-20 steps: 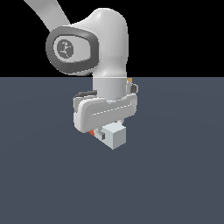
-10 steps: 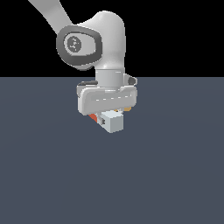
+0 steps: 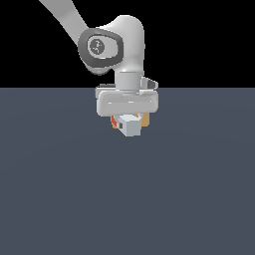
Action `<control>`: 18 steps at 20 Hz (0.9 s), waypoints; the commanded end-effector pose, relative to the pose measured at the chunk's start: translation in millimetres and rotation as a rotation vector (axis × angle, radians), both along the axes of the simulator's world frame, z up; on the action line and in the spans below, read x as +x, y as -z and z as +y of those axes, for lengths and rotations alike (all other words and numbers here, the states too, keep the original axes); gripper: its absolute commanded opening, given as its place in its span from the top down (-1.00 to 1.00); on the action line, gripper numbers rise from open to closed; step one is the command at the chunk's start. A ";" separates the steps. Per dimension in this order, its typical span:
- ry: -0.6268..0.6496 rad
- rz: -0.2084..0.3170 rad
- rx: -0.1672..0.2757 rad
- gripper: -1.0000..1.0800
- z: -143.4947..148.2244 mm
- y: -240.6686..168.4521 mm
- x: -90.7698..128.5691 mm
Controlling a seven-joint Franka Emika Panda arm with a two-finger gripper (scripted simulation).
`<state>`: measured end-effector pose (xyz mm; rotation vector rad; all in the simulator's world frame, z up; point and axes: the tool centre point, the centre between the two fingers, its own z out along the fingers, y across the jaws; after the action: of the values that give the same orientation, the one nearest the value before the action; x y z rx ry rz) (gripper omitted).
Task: Insert the peg into the horizontal hole in a box.
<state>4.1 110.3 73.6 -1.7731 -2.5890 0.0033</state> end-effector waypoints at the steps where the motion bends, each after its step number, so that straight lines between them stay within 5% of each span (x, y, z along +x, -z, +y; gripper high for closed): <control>1: 0.043 -0.004 0.000 1.00 12.2 -6.7 5.4; 18: 0.160 -0.004 -0.001 1.00 44.0 -18.8 22.2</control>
<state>24.5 154.4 89.9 -1.9732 -2.4408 0.0058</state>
